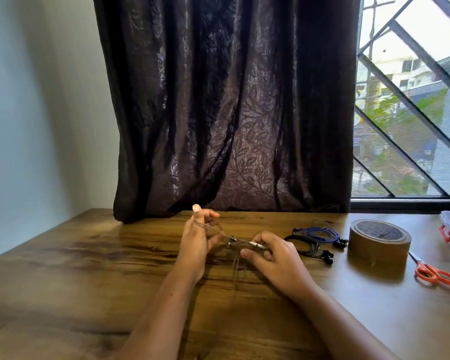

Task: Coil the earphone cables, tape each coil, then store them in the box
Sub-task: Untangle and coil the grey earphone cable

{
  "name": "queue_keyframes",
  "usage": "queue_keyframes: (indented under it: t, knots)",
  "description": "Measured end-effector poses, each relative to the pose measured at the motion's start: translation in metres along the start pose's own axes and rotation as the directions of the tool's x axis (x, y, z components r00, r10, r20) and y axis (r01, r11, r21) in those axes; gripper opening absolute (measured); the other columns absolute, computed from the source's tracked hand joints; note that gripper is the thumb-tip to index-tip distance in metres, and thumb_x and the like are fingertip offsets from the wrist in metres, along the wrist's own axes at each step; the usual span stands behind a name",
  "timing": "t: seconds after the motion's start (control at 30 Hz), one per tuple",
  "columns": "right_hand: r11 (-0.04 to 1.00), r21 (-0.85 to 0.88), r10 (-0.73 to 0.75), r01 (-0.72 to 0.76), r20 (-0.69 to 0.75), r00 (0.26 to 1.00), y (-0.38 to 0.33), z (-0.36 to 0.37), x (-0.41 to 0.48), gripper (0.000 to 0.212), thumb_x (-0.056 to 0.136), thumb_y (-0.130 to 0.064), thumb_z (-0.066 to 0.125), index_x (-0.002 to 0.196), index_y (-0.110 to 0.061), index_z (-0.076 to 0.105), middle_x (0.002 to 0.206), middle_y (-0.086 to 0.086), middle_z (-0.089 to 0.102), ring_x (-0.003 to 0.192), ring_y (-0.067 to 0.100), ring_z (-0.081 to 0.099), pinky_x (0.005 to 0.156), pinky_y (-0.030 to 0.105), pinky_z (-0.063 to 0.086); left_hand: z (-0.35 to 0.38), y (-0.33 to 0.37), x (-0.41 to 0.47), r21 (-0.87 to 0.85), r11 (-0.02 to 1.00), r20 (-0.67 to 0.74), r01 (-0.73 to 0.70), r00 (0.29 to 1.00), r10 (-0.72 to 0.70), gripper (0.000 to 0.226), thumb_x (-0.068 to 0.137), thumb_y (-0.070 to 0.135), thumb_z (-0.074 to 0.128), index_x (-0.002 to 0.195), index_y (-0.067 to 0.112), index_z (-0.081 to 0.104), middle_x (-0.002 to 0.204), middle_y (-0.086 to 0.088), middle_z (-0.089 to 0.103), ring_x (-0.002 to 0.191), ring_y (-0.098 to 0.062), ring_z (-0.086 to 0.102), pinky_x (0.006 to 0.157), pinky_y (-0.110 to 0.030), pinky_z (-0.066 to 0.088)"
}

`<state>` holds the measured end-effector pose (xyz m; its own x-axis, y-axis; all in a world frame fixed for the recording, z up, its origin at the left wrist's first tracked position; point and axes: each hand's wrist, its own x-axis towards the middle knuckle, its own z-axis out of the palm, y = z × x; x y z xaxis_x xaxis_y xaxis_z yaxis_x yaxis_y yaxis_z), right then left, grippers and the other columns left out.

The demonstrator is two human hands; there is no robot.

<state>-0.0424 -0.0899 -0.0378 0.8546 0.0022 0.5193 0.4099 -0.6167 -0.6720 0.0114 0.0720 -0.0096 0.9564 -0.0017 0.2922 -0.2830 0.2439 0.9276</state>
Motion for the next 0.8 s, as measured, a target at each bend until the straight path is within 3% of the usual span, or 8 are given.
queue_keyframes:
  t: [0.07,0.13,0.23,0.33,0.53,0.6,0.7,0.8]
  knots:
    - [0.999,-0.004,0.042,-0.043,-0.075,0.996,0.002,-0.001,0.001,0.012,0.084,-0.037,0.068,0.08,-0.029,0.061,0.068,-0.012,0.064,0.059,0.004,0.058,0.058,0.026,0.052,-0.002,-0.002,-0.002,0.223,0.958,-0.033,-0.179,0.981,0.191,0.041,0.082,0.058,0.034,0.083,0.03,0.065,0.124,-0.005,0.044,0.112,-0.009,0.049,0.097,-0.038,0.046]
    - [0.995,-0.036,0.089,-0.095,-0.138,0.986,0.004,-0.001,0.001,0.011,0.086,-0.039,0.066,0.081,-0.029,0.062,0.075,-0.01,0.066,0.069,0.006,0.061,0.065,0.033,0.055,-0.004,-0.005,-0.001,0.467,0.793,0.086,-0.391,0.913,0.4,0.038,0.086,0.054,0.037,0.09,0.028,0.064,0.133,0.002,0.035,0.121,0.005,0.035,0.108,-0.032,0.033]
    - [0.979,-0.114,0.137,-0.167,-0.236,0.962,0.004,-0.005,0.001,0.006,0.086,-0.034,0.067,0.084,-0.03,0.064,0.077,-0.013,0.066,0.071,0.005,0.061,0.066,0.033,0.055,-0.006,-0.014,0.002,0.723,0.45,0.281,-0.525,0.818,0.502,0.016,0.091,0.032,0.053,0.101,0.026,0.065,0.153,0.002,0.017,0.141,-0.011,0.018,0.111,-0.032,0.024]
    - [0.969,-0.145,0.147,-0.202,-0.322,0.935,0.001,-0.009,0.001,0.008,0.085,-0.023,0.068,0.084,-0.03,0.065,0.074,-0.014,0.067,0.066,0.003,0.061,0.063,0.032,0.054,-0.013,-0.02,0.005,0.803,0.239,0.335,-0.546,0.746,0.576,0.037,0.08,-0.003,0.062,0.108,0.022,0.063,0.153,-0.002,0.019,0.144,-0.022,0.016,0.112,-0.038,0.023]
    - [0.943,-0.172,0.195,-0.285,-0.41,0.891,0.006,-0.009,0.002,0.035,0.08,0.0,0.06,0.09,-0.034,0.064,0.074,-0.009,0.064,0.065,0.009,0.055,0.052,0.022,0.037,-0.017,-0.012,0.006,0.799,0.413,0.146,-0.438,0.807,0.572,0.015,0.085,0.009,0.063,0.093,0.019,0.07,0.118,0.006,0.057,0.112,-0.009,0.047,0.095,-0.024,0.039]
    - [0.961,-0.088,0.199,-0.263,-0.442,0.875,0.009,-0.01,0.003,0.036,0.081,0.001,0.06,0.093,-0.033,0.063,0.077,-0.006,0.062,0.069,0.012,0.054,0.054,0.024,0.039,-0.015,-0.007,0.005,0.749,0.542,0.0,-0.382,0.817,0.576,0.013,0.091,0.012,0.056,0.093,0.017,0.069,0.099,0.007,0.061,0.093,-0.005,0.052,0.082,-0.022,0.043]
    - [0.946,0.23,0.308,-0.23,-0.402,0.863,0.008,-0.009,0.008,0.016,0.092,-0.011,0.058,0.097,-0.026,0.06,0.068,-0.004,0.052,0.059,0.009,0.043,0.052,0.023,0.034,-0.01,0.0,0.006,0.272,0.955,-0.281,-0.119,0.939,0.197,0.029,0.099,0.032,0.043,0.09,0.015,0.064,0.082,-0.001,0.065,0.061,-0.012,0.055,0.049,-0.02,0.044]
    - [0.801,0.552,0.441,-0.234,-0.278,0.853,0.004,-0.009,0.009,0.019,0.1,-0.028,0.042,0.099,-0.024,0.061,0.066,-0.001,0.051,0.055,0.01,0.042,0.049,0.024,0.034,-0.007,-0.003,0.007,-0.088,0.99,-0.185,0.107,0.975,-0.122,0.043,0.097,0.045,0.037,0.101,0.009,0.059,0.083,-0.001,0.067,0.05,-0.009,0.058,0.039,-0.015,0.038]
